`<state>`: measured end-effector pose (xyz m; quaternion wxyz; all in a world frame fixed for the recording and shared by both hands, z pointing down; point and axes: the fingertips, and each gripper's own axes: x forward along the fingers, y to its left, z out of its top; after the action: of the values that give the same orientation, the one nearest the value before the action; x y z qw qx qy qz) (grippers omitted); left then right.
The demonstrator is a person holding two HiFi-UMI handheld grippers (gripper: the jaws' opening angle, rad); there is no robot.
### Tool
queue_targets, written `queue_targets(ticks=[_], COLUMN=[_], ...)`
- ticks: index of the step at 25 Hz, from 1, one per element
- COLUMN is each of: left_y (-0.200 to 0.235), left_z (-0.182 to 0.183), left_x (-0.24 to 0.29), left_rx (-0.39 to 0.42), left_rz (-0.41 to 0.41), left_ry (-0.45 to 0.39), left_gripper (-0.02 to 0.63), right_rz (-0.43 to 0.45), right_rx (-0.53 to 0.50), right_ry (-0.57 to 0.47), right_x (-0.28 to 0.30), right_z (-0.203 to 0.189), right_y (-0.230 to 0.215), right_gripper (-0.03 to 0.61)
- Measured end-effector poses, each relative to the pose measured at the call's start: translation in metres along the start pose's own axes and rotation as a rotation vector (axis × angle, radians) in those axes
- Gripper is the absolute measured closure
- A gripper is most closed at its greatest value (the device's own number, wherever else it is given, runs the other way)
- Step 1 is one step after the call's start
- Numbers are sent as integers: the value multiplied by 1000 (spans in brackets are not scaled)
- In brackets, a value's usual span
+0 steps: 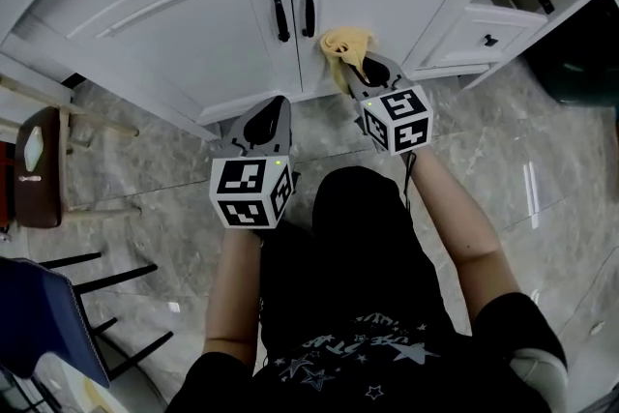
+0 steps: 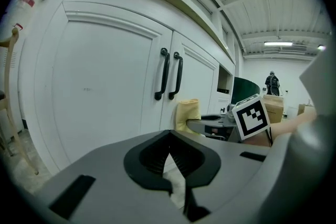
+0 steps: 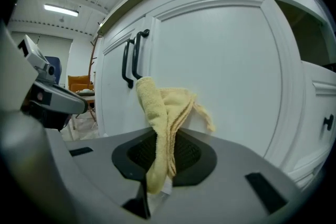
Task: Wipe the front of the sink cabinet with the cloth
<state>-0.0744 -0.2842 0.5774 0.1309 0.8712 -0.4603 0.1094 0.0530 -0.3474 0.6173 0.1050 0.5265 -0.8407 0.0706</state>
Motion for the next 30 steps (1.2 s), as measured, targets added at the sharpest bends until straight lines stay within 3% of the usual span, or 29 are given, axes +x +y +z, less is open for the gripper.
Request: queue_targets(ticks=[8,20,25,30], left_y=[-28,-67,-62,-21], left_z=[-3,-6,-13,-21], left_x=[28,61,62,54], left_rx=[32,59,57,10], left_rz=[-29,-73,-79,-7], left_ry=[33,54,70,68], left_gripper=[598,598,598,598], right_rz=[-104,-327,-390,-385], right_rx=[57,122,145,88], right_ry=[-1,-34,-15,-1], right_x=[-29,-91,-99,-83], right_z=[-15,-30,-43,-45], right_y=[-62,-168,-179,-152], right_gripper=[514,514,514,514])
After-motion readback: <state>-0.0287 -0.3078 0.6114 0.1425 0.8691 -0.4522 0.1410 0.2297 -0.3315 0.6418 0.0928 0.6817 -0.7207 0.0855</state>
